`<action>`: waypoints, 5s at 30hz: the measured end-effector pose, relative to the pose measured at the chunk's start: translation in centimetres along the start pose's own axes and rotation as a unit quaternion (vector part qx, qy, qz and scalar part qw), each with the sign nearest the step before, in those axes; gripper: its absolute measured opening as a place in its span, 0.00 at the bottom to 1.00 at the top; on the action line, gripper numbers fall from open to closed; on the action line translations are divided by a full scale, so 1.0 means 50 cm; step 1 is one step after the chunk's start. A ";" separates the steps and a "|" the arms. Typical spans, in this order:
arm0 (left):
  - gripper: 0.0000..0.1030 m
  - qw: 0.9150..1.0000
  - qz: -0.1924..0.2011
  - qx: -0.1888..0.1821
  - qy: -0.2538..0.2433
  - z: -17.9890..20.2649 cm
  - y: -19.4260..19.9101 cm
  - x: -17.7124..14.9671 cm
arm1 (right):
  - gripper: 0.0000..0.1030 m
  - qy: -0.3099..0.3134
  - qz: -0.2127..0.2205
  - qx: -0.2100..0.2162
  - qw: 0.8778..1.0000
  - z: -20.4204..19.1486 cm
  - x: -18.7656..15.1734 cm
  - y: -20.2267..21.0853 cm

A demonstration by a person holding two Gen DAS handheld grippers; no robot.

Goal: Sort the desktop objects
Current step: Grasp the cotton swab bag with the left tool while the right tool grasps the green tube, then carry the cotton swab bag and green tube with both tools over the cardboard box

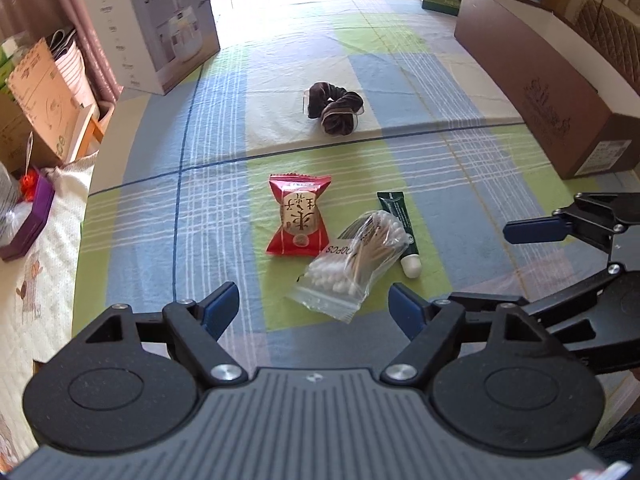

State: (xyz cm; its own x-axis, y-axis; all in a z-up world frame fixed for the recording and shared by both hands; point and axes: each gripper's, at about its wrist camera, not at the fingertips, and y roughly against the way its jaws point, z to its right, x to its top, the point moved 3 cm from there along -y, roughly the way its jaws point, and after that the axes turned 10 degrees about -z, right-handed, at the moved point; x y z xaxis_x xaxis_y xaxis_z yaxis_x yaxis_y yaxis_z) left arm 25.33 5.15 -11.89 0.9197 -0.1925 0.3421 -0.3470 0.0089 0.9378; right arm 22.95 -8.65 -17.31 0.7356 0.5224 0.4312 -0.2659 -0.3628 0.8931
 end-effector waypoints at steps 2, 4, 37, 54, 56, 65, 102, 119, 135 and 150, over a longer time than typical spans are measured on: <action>0.76 1.000 -0.002 0.000 -0.003 -0.003 -0.009 0.006 | 0.62 0.005 0.002 -0.002 1.000 -0.005 0.006 -0.011; 0.76 1.000 -0.005 -0.004 -0.004 -0.008 -0.017 0.010 | 0.57 0.008 0.002 -0.001 1.000 -0.008 0.011 -0.022; 0.34 0.995 -0.054 -0.062 -0.061 0.065 -0.115 0.062 | 0.11 -0.082 -0.022 -0.061 0.995 0.176 -0.098 0.042; 0.48 0.995 -0.059 -0.055 -0.053 0.172 -0.110 0.036 | 0.45 -0.030 0.008 -0.077 0.997 0.188 -0.099 0.030; 0.50 0.996 -0.051 -0.045 -0.051 0.176 -0.110 0.033 | 0.44 -0.021 0.008 -0.075 0.997 0.187 -0.096 0.027; 0.24 0.998 -0.051 -0.037 -0.012 0.166 -0.105 0.036 | 0.13 0.026 0.000 -0.057 0.998 0.158 -0.100 0.028; 0.19 0.986 0.052 -0.149 -0.050 0.413 0.107 0.180 | 0.13 -0.102 0.112 0.002 0.988 0.368 -0.146 0.386; 0.19 0.981 0.096 -0.145 -0.091 0.556 0.100 0.366 | 0.13 -0.161 0.146 -0.046 0.975 0.594 -0.042 0.411; 0.19 0.988 0.055 -0.111 -0.094 0.600 -0.052 0.577 | 0.13 -0.188 0.121 -0.030 0.974 0.768 0.122 0.288; 0.19 0.992 0.027 -0.065 -0.102 0.604 -0.171 0.718 | 0.13 -0.222 0.091 -0.023 0.970 0.834 0.174 0.194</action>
State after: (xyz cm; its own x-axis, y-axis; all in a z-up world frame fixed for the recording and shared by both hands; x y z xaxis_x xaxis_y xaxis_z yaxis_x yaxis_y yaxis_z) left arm 55.77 -31.45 -9.42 0.8393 -0.3824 0.3864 -0.3565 0.1493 0.9223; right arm 52.76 -39.82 -10.22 0.8672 0.0650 0.4937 -0.4365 -0.3780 0.8164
